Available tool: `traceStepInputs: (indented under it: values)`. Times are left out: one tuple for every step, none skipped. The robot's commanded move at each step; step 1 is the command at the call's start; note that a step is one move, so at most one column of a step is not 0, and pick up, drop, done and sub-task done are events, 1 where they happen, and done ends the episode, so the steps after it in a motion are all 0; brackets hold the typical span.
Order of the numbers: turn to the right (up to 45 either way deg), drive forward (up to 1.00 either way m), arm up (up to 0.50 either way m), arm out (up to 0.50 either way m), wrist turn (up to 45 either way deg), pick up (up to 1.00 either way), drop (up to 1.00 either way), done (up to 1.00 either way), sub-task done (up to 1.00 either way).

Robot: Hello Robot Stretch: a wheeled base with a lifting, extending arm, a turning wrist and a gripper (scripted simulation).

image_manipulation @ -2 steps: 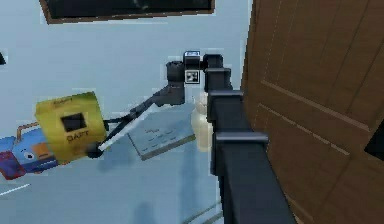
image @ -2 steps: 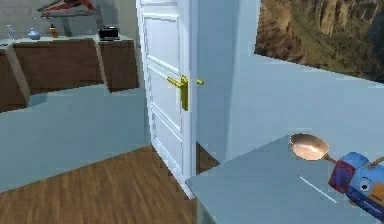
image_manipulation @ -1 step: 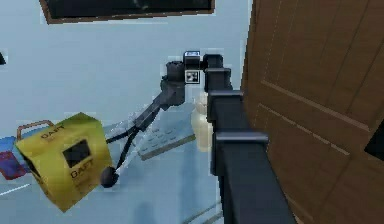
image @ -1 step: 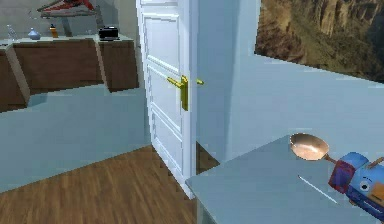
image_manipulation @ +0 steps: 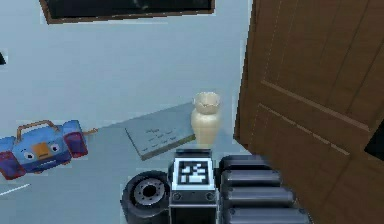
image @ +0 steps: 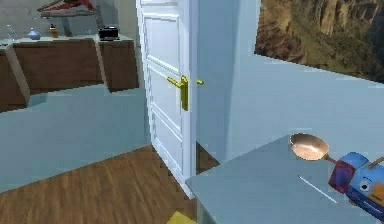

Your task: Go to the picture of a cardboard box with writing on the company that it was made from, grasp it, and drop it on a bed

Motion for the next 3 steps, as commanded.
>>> traceStepInputs:
  values:
    - [-45.0,0.00,0.00,0.00,0.0,0.00,0.00,0.00,0.00]
    - [-45.0,0.00,0.00,0.00,0.0,0.00,0.00,0.00,0.00]
    - [-45.0,0.00,0.00,0.00,0.0,0.00,0.00,0.00,0.00]
